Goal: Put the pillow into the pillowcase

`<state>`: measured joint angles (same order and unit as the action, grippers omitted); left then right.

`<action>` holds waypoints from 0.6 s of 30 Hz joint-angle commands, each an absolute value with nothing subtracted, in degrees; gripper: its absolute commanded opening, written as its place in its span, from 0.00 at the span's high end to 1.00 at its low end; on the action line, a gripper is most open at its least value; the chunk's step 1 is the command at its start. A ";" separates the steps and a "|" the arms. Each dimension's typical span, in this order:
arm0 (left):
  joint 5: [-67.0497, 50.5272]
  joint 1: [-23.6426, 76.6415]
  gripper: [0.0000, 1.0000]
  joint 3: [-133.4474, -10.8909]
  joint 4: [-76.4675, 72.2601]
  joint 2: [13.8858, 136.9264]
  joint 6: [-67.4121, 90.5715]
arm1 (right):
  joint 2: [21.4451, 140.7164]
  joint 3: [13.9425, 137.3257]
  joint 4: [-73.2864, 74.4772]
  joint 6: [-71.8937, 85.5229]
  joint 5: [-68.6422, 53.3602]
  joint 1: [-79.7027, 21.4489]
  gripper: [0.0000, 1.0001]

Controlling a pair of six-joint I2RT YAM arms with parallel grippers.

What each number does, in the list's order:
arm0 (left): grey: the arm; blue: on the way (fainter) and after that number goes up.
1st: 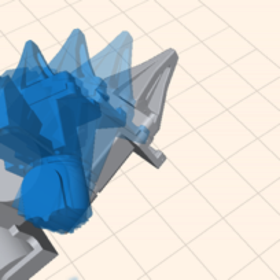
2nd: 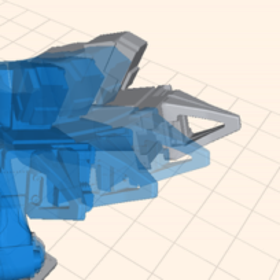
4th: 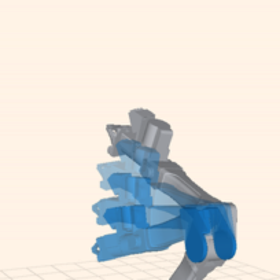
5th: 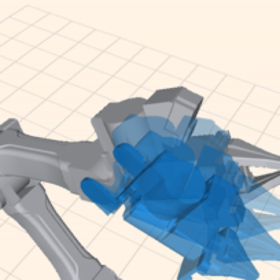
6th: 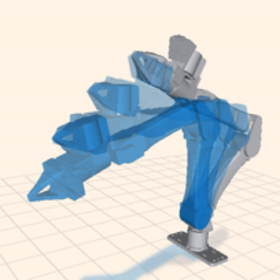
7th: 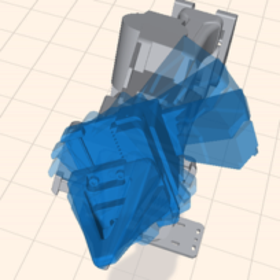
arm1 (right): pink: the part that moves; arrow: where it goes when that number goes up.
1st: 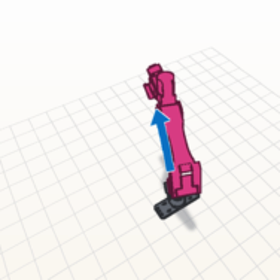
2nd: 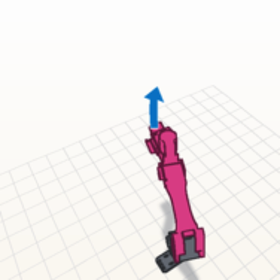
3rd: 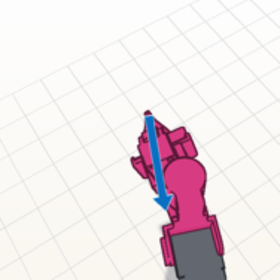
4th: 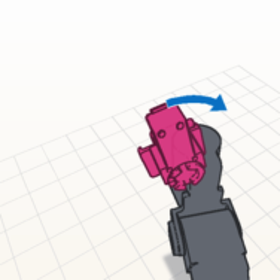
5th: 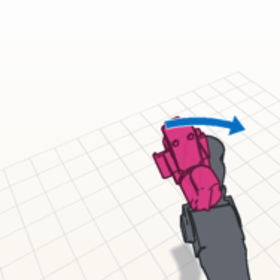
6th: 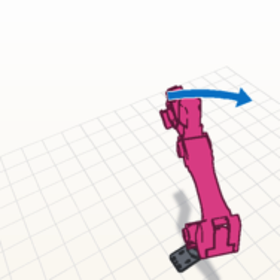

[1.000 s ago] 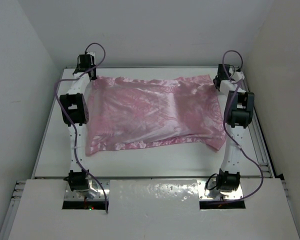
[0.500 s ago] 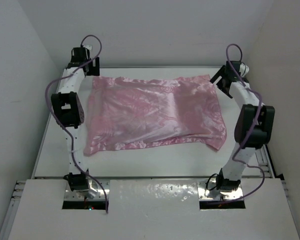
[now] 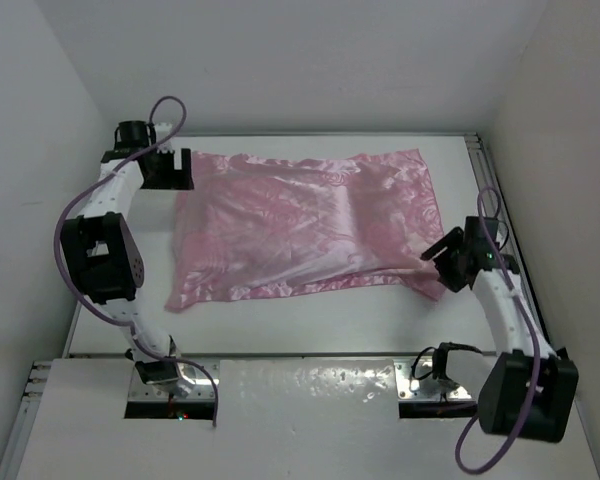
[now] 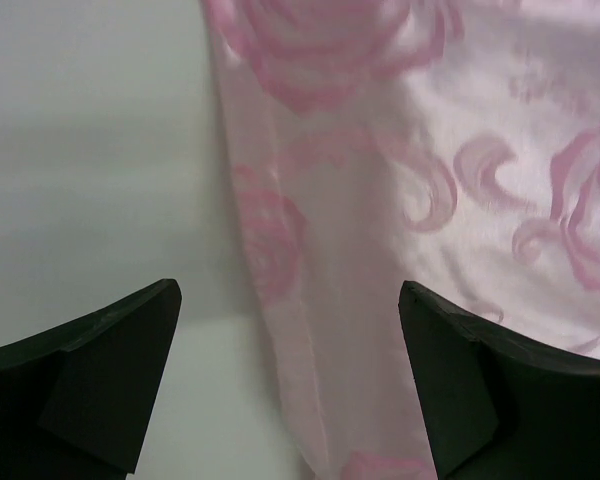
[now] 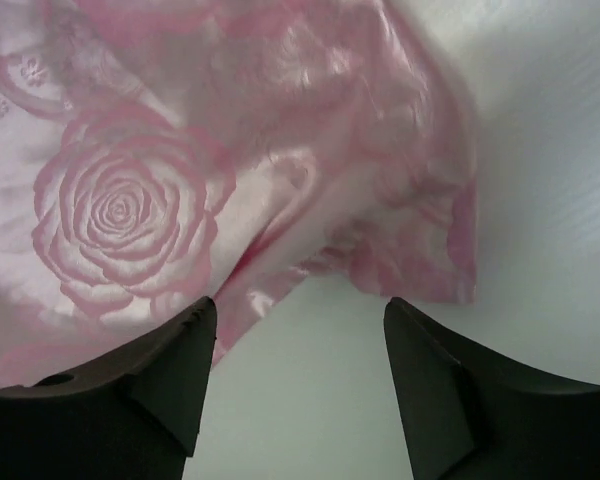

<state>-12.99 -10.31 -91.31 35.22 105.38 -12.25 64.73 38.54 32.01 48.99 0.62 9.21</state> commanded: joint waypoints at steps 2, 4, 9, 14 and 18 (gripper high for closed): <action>-16.09 -7.83 0.10 -86.23 34.90 103.45 -13.18 | 52.51 28.68 29.63 62.38 -5.35 8.79 0.30; -16.43 -6.77 0.10 -84.91 34.37 103.36 -13.10 | 49.32 22.19 25.34 67.48 -5.97 8.61 0.27; -15.47 -5.19 0.10 -82.71 32.96 104.24 -13.36 | 49.91 14.25 16.88 73.03 -5.81 8.35 0.24; -14.07 -3.43 0.10 -81.22 32.08 105.47 -13.80 | 55.54 12.13 7.75 73.74 -4.40 8.44 0.26; -11.69 -3.07 0.10 -78.75 28.57 106.52 -14.68 | 58.71 13.09 7.81 71.46 -0.62 9.23 0.31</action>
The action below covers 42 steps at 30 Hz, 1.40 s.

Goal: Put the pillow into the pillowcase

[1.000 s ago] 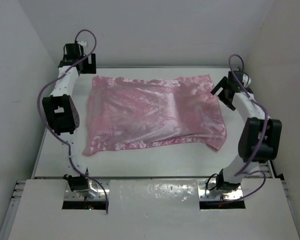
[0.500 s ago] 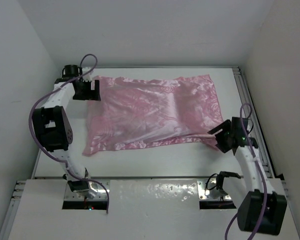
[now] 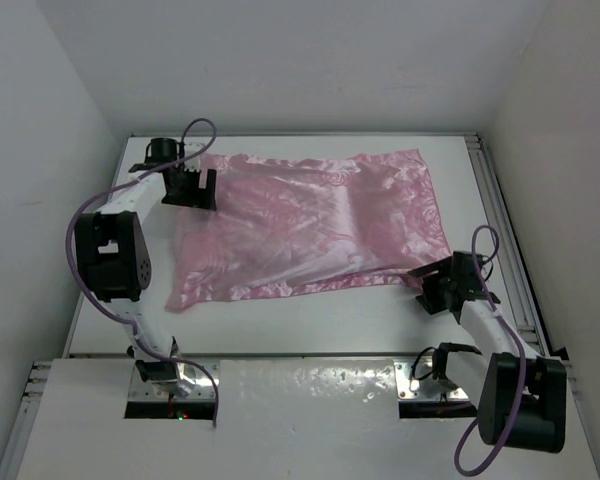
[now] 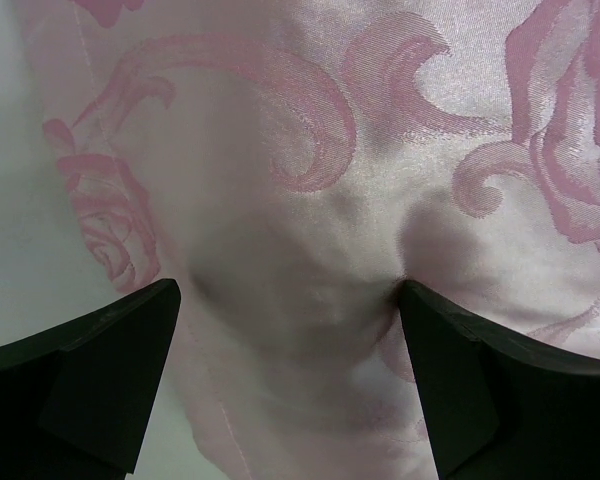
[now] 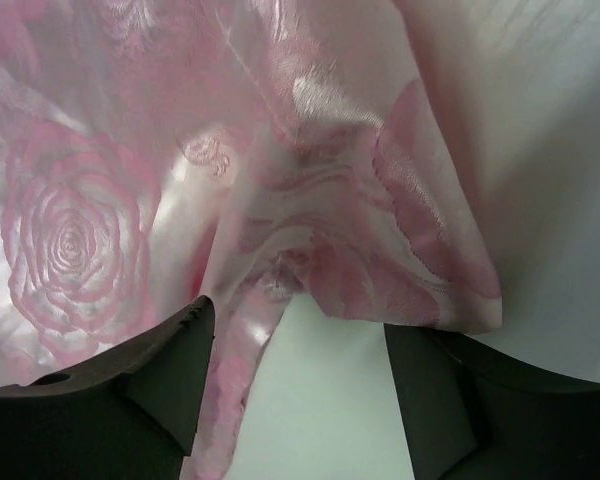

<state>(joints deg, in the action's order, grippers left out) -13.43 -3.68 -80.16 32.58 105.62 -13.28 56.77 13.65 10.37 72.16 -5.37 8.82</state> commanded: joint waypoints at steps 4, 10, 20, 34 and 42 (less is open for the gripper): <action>-9.84 -5.18 0.12 -79.89 27.86 110.29 -14.07 | 58.45 12.92 9.58 70.31 2.71 10.63 0.49; -7.30 -5.63 0.14 -83.93 26.29 115.83 -13.62 | 54.42 14.32 18.53 67.77 5.09 14.40 1.00; -5.01 -5.63 0.14 -87.89 26.37 118.48 -13.09 | 53.61 18.72 26.19 58.63 -8.06 24.34 1.00; -9.84 -5.89 0.12 -88.93 30.49 111.62 -12.92 | 51.77 42.85 41.39 47.47 -13.03 24.70 0.01; -10.28 -7.82 0.09 -91.93 33.13 106.53 -11.96 | 64.05 48.17 32.80 45.44 -20.65 22.60 0.57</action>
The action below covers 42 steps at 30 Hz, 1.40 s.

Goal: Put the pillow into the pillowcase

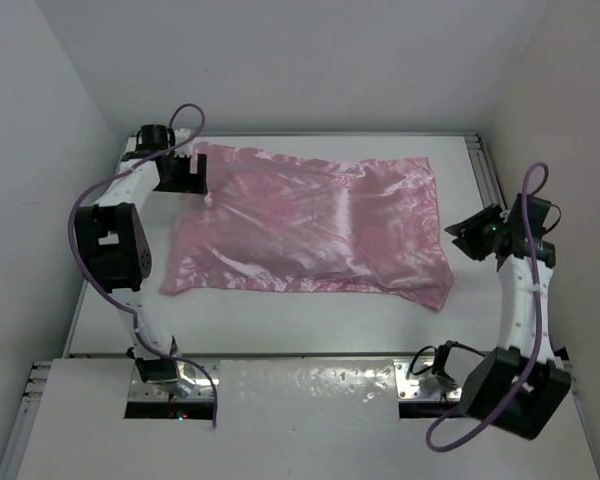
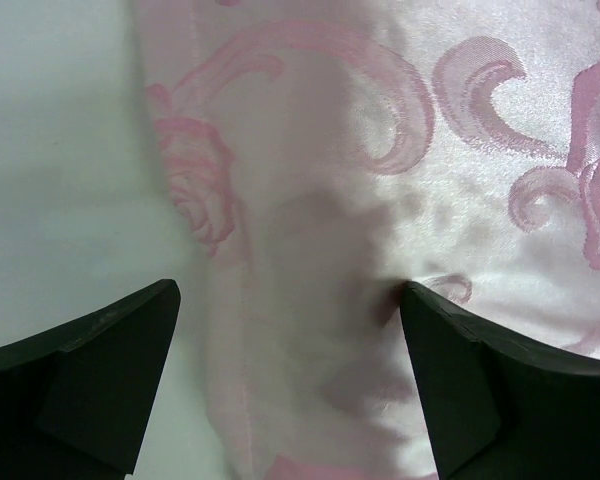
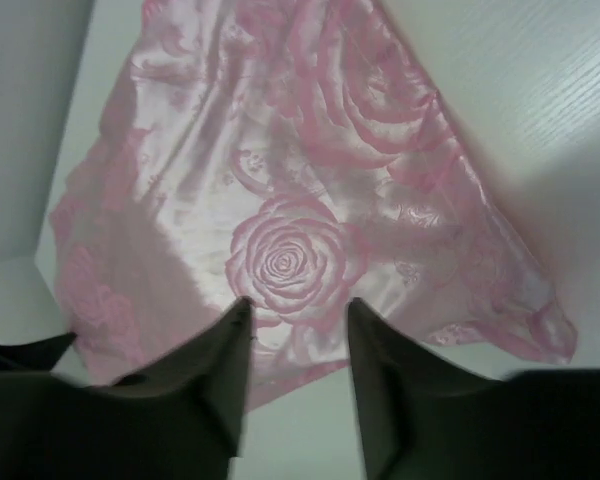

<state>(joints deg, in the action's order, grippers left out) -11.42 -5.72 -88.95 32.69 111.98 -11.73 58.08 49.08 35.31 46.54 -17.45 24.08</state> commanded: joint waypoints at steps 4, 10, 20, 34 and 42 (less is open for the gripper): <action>-10.02 -10.36 0.08 -91.76 35.15 104.07 -11.60 | 73.11 49.12 28.66 45.53 -20.39 20.13 0.68; -7.04 -16.87 0.06 -88.77 34.37 98.35 -11.51 | 81.64 62.71 38.29 36.59 -4.32 15.38 0.15; -1.23 -24.25 0.06 -84.29 33.66 91.67 -9.76 | 82.79 68.29 40.34 31.20 2.99 15.91 0.01; -2.02 -25.93 0.06 -79.89 32.87 88.59 -9.75 | 80.86 64.07 39.37 31.29 6.05 16.08 0.01; -2.64 -26.02 0.06 -79.72 32.87 88.77 -9.84 | 78.75 62.14 38.94 31.46 6.94 16.61 0.01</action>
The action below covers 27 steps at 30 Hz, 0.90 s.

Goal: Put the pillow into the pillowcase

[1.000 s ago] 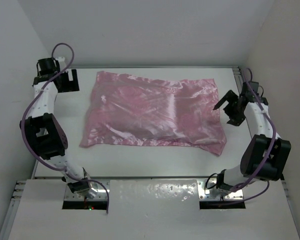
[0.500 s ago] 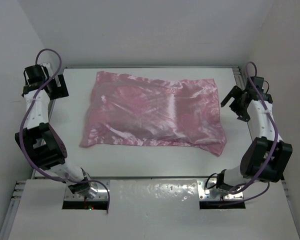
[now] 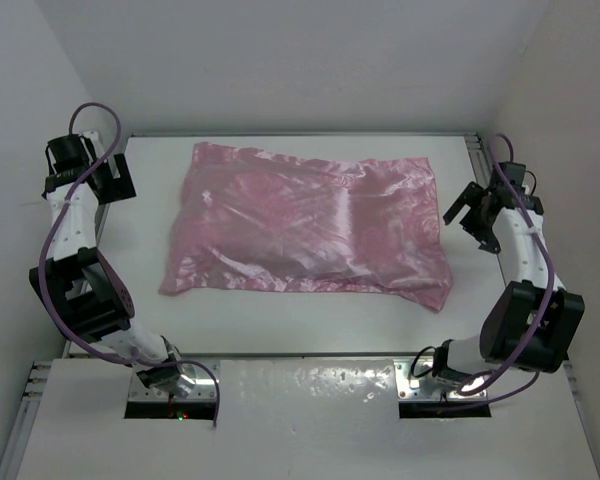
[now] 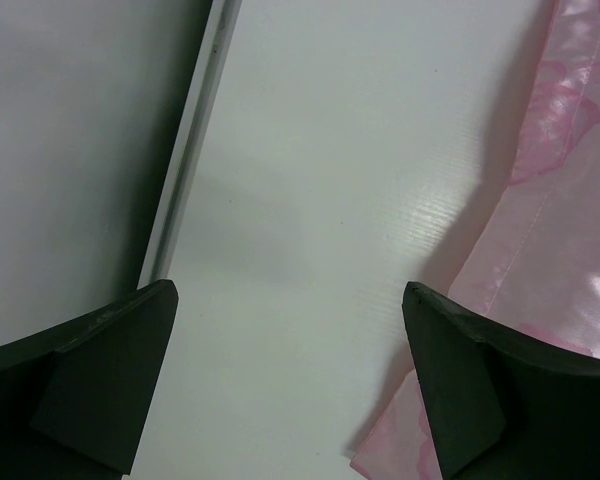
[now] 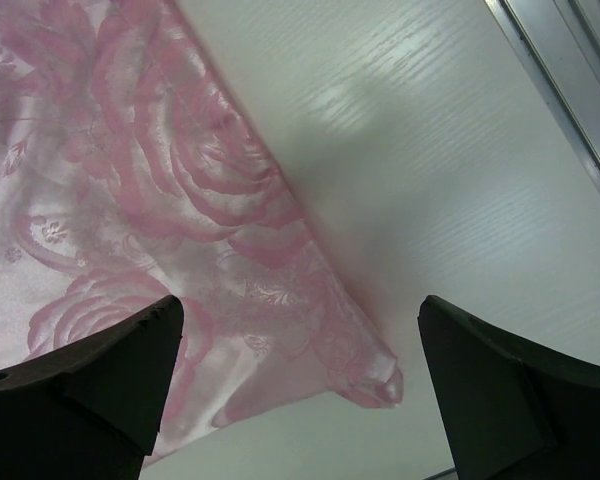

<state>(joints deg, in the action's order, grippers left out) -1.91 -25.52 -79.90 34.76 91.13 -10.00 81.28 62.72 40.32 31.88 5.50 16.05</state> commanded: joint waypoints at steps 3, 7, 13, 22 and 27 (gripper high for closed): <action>-2.81 -26.02 0.05 -79.19 32.96 88.68 -10.11 | 78.49 61.88 38.76 31.38 6.25 16.79 0.01; -9.38 -26.02 0.06 -78.75 37.86 89.12 -15.80 | 78.40 60.91 38.32 31.46 3.79 16.87 0.01; -16.87 -25.93 0.06 -68.59 53.34 88.77 -33.38 | 78.31 54.86 33.14 32.26 -2.72 14.16 0.01; -20.39 -22.24 0.00 -52.04 54.15 84.64 -44.83 | 78.66 49.22 30.94 35.07 -0.18 9.32 0.01; -18.02 -18.02 0.00 -49.66 41.15 85.51 -35.96 | 77.87 43.35 30.76 37.96 1.23 12.03 0.01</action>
